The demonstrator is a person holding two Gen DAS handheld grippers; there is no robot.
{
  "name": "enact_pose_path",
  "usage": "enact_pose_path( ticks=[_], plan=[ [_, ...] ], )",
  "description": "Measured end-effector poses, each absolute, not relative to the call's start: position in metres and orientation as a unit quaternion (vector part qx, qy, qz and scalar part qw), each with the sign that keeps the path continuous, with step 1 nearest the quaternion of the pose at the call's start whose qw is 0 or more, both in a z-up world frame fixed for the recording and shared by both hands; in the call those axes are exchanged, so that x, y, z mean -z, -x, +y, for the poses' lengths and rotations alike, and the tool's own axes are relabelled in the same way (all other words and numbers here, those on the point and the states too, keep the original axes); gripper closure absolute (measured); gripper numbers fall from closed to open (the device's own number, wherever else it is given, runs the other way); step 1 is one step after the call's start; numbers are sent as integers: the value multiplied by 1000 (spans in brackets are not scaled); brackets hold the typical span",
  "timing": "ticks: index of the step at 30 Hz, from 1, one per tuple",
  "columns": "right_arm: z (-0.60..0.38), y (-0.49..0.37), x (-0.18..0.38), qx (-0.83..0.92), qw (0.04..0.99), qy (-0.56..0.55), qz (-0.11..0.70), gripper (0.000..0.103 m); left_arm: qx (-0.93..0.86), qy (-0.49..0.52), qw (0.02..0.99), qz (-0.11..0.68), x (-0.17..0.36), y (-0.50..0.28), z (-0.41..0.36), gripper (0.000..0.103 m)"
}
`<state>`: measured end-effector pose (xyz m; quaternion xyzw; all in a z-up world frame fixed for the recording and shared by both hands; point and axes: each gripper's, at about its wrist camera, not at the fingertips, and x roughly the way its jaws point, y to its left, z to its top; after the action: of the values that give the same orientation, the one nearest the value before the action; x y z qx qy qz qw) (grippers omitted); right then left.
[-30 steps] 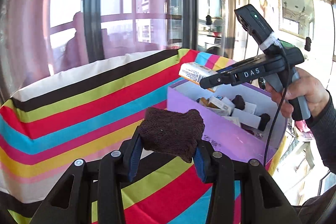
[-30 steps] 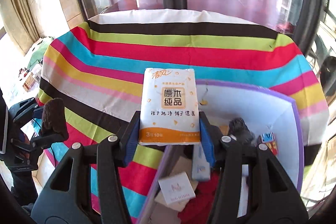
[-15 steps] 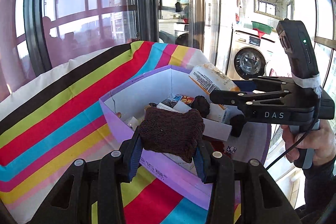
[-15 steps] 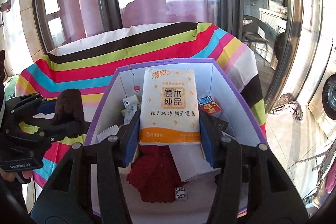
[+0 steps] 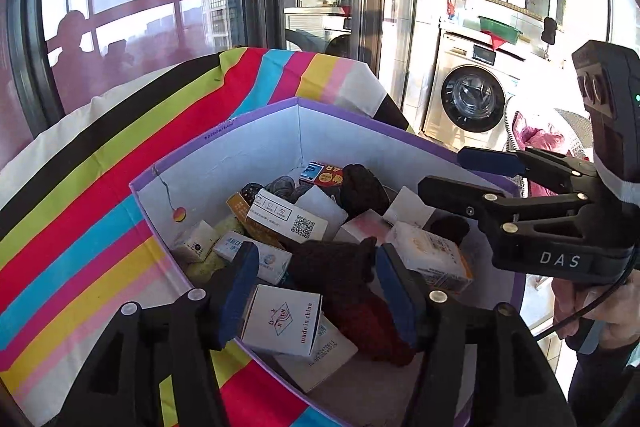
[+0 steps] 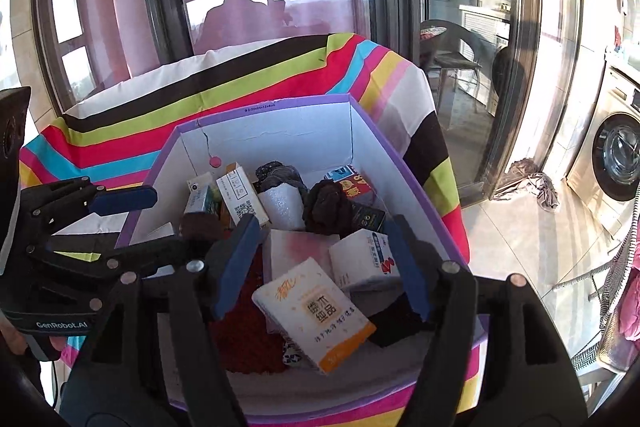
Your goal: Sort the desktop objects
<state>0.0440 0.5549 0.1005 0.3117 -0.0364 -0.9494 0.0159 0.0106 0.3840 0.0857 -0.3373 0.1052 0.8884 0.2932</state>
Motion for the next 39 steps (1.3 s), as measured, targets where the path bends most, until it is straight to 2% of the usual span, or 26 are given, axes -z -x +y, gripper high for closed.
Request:
enact_pose_path(
  ticks=[4,8,10,15,22,39],
  plan=[
    [558,-52,-104,951,14,-306,-43,20,-893,340,283,87,-97,-22,382,19],
    [562,-60,-110,953,7,-298,-50,16,-897,339,271,80,-108,-38,385,12],
    [564,-63,-112,954,8,-295,-52,14,-898,341,262,90,-111,-45,392,0],
    [565,-68,-115,955,5,-293,-52,13,-911,319,233,118,-116,-63,402,0],
    [567,-72,-117,955,5,-291,-55,13,-907,334,238,96,-118,-61,399,0],
    [566,-72,-116,955,2,-293,-53,13,-907,338,231,102,-116,-57,402,0]
  ],
)
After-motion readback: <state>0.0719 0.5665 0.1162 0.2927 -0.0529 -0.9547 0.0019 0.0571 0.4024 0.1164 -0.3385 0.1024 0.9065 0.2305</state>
